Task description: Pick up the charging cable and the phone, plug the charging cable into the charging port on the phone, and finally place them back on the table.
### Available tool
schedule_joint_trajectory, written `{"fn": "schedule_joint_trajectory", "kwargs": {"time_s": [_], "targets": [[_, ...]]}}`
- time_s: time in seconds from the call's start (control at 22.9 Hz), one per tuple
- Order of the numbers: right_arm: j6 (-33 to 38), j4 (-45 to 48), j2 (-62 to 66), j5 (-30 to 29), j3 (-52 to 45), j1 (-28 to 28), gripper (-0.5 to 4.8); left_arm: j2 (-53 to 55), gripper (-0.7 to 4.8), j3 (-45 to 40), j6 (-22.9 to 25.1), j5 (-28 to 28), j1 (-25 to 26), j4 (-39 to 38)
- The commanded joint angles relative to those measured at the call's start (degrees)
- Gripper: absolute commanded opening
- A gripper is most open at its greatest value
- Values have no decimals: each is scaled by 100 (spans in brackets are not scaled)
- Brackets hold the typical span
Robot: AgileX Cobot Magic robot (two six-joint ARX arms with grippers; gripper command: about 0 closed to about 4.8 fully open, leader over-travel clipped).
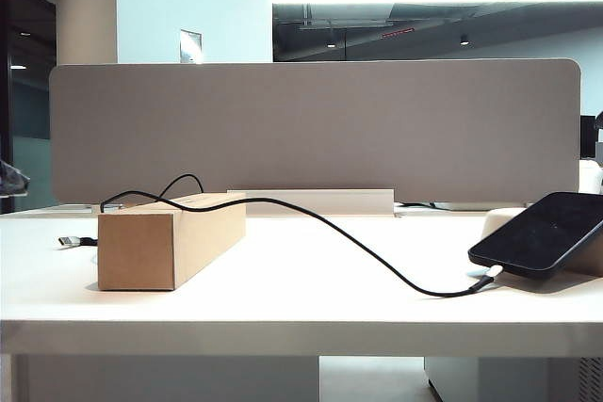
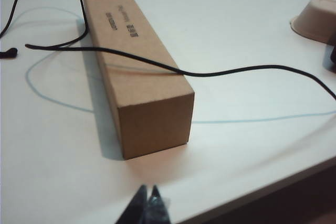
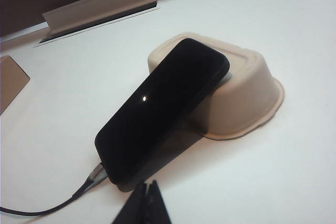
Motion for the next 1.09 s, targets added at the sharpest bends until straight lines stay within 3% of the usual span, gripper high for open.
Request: {"fn": "schedule_joint_trajectory", "kwargs": {"time_s": [0.04, 0.92, 1.09], "targets": [[-22, 83, 4, 26, -42, 0, -8, -2, -6, 4, 22, -17, 4, 144], [-17, -94, 7, 13, -184, -2, -6, -68, -6, 4, 114, 46, 15, 107], [-17, -90, 7, 13, -184, -2, -6, -188, -6, 4, 114, 50, 221, 103]]}}
